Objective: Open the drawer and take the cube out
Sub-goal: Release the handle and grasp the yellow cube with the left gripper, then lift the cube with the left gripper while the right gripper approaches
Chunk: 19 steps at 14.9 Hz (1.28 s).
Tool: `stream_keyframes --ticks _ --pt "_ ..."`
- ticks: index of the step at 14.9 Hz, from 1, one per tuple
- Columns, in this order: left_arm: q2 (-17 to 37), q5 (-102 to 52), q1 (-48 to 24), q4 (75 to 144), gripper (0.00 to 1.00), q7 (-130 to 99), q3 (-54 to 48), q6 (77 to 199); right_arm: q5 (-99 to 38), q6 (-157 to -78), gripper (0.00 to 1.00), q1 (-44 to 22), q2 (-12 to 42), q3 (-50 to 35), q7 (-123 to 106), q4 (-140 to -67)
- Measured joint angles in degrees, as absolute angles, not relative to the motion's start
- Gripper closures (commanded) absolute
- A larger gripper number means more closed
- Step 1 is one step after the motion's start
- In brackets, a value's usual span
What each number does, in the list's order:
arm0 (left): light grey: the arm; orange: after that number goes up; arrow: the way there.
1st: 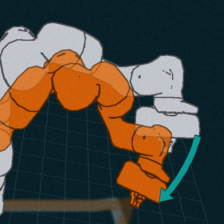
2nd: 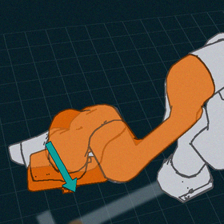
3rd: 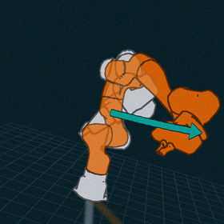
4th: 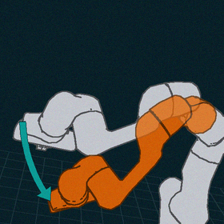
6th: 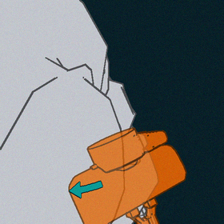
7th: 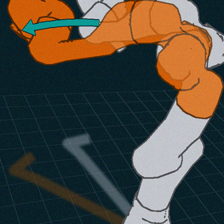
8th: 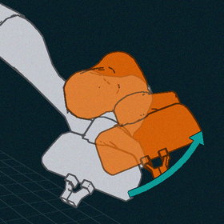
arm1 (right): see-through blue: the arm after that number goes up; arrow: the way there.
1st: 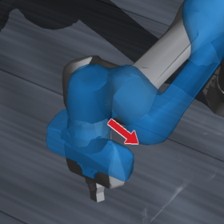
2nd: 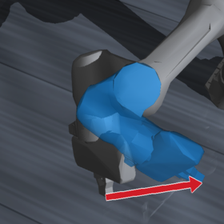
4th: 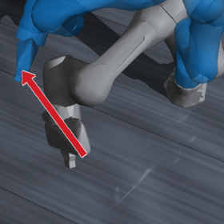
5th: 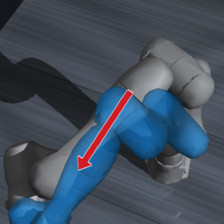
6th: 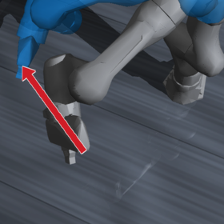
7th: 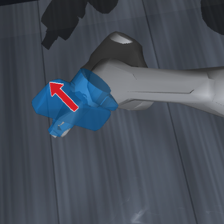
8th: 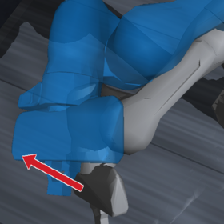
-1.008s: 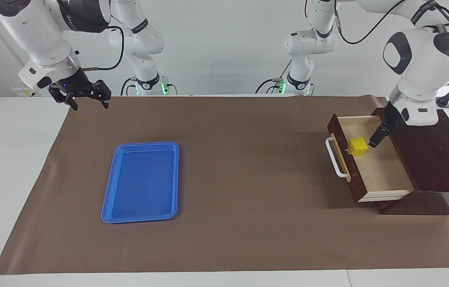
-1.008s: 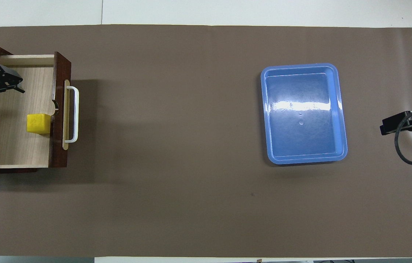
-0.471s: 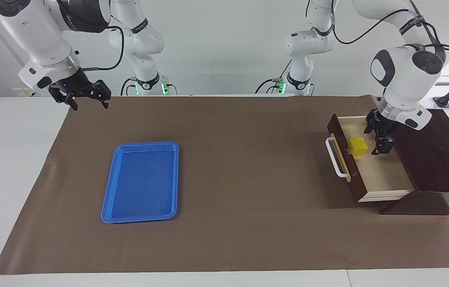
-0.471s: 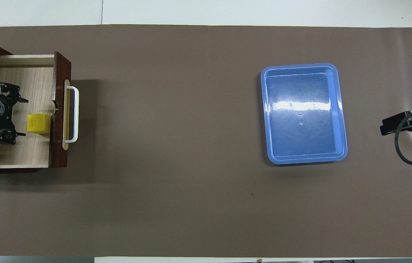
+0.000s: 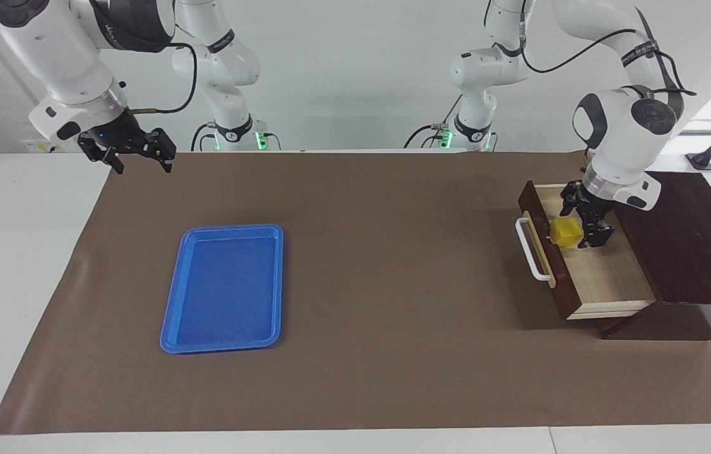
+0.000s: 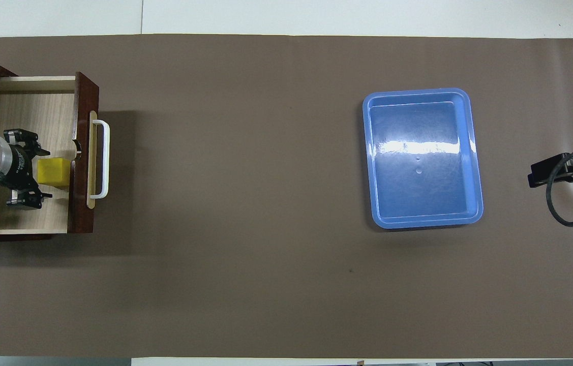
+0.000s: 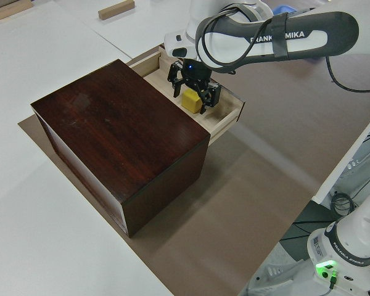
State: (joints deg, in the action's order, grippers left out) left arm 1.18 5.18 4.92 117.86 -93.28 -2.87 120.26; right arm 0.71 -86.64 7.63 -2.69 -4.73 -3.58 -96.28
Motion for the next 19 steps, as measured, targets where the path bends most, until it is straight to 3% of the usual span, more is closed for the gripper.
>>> stream_keyframes --ticks 1,5,9,11,15,19 --pt "1.16 5.18 4.92 117.86 1.0 -93.35 -2.86 120.4 0.71 -86.64 0.0 7.58 -2.69 -4.77 -3.58 -96.32" --pt "1.26 5.15 4.93 114.41 1.0 -93.44 -2.83 117.24 0.71 -86.65 0.0 7.57 -2.69 -4.86 -3.58 -96.35" --pt "3.65 3.2 4.68 97.94 1.0 -93.5 -3.42 100.66 0.71 -86.65 0.0 7.57 -2.7 -4.86 -1.6 -96.37" --pt "4.51 1.8 3.13 92.89 1.0 -95.58 -3.93 96.26 0.71 -86.65 0.0 7.56 -2.7 -4.89 2.77 -96.38" --pt "5.45 1.14 -8.55 92.49 1.0 -111.04 -4.6 97.03 -0.22 -86.72 0.0 5.24 -2.78 -5.28 19.25 -97.03" --pt "4.99 1.13 -20.08 96.76 1.0 -122.38 -4.98 101.18 -4.03 -86.86 0.0 0.73 -3.16 -5.54 36.61 -98.58"
